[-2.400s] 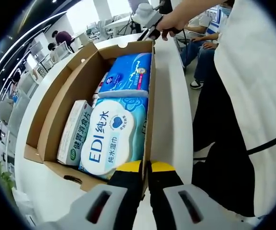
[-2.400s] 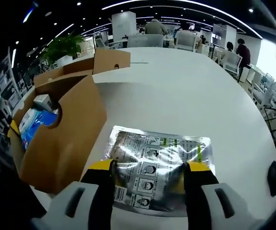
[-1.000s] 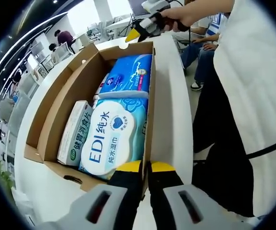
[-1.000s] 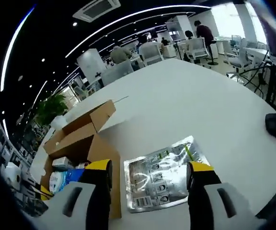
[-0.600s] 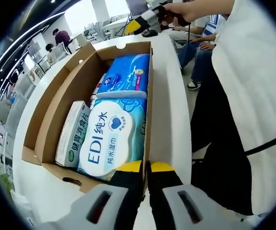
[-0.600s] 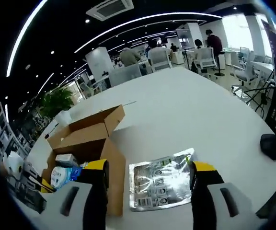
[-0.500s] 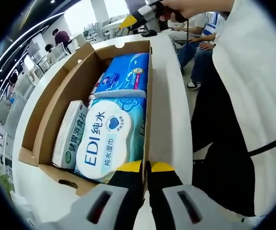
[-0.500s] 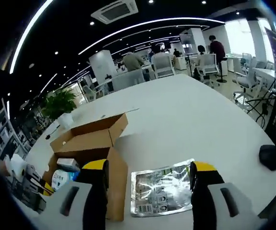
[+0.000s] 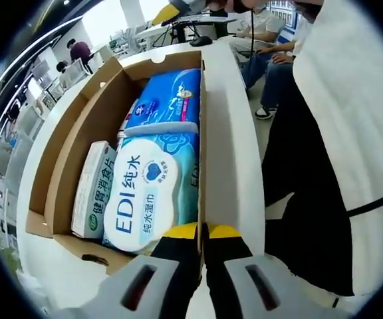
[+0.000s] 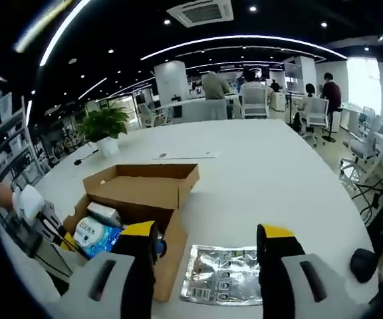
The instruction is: Operate the shoe box by opening the lid, removing the specified soft item, and placing it in the target area until the item is outside and the box remains undamaged.
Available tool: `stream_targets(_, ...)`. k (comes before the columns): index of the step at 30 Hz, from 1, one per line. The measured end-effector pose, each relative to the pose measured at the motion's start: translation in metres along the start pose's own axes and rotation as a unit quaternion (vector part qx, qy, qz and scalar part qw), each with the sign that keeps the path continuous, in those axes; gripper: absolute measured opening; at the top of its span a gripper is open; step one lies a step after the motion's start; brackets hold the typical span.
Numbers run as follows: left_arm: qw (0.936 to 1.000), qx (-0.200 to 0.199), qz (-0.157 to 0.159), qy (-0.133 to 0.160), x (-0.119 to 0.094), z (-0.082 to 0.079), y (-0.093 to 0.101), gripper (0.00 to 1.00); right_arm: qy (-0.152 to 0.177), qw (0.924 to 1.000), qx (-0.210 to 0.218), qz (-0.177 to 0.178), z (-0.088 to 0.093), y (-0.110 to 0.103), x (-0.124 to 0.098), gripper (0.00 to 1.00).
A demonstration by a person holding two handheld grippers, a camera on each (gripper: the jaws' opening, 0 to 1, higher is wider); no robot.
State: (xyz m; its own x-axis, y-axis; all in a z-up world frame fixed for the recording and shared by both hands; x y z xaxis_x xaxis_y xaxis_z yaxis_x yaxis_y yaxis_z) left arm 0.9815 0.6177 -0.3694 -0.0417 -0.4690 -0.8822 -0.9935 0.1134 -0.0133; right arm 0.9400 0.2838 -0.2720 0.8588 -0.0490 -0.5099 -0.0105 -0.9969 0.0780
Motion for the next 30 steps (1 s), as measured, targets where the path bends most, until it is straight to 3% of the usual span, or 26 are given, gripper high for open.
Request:
stream_targets(4,1.0000,0.001,-0.006,0.005,0.001,0.001,0.000,0.02,-0.003,0.9992,-0.026,-0.029,-0.008,-0.011,-0.002,0.54)
stream_targets(9,0.9996,0.016,-0.017,0.016,0.000,0.001,0.001,0.02,-0.010,0.9973,-0.047,-0.055,-0.012,-0.025,-0.004,0.55)
stream_targets(14,0.9997,0.015,-0.015,0.015,0.000,0.001,0.000,0.02,-0.033,0.9874,-0.112,-0.106,-0.011,-0.041,-0.006,0.61)
stream_targets(18,0.9999,0.006,-0.011,0.011,0.001,0.002,-0.001,0.02,-0.049,0.9801,-0.137,-0.135,-0.011,-0.050,-0.006,0.60)
stream_targets(23,0.9993,0.024,-0.022,0.021,0.001,0.004,0.000,0.02,-0.068,0.9664,-0.189,-0.161,-0.014,-0.062,-0.005,0.59)
stream_targets(26,0.9993,0.021,-0.023,0.020,0.002,0.004,-0.001,0.02,-0.079,0.9490,-0.234,-0.195,-0.014,-0.073,-0.001,0.58)
stream_targets(30,0.9992,0.023,-0.023,0.021,0.002,0.004,-0.001,0.02,-0.086,0.9368,-0.265,-0.211,-0.017,-0.078,0.003,0.59)
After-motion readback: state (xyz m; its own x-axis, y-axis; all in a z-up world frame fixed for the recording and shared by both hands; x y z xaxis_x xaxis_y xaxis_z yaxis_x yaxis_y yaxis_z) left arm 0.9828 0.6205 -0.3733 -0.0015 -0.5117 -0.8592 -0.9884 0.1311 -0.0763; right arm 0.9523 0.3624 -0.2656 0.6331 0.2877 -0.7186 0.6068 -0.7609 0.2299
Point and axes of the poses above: the point that each gripper's makers call its tool centre point, and the gripper's own axes: x roughly forward along the fingers, y roughly to its right, z roughly out of its underside, the point moved 3 cm from there along -x, roughly backward along the fingers, and after that the axes turned 10 degrees about -x, right-handed, at the moved point
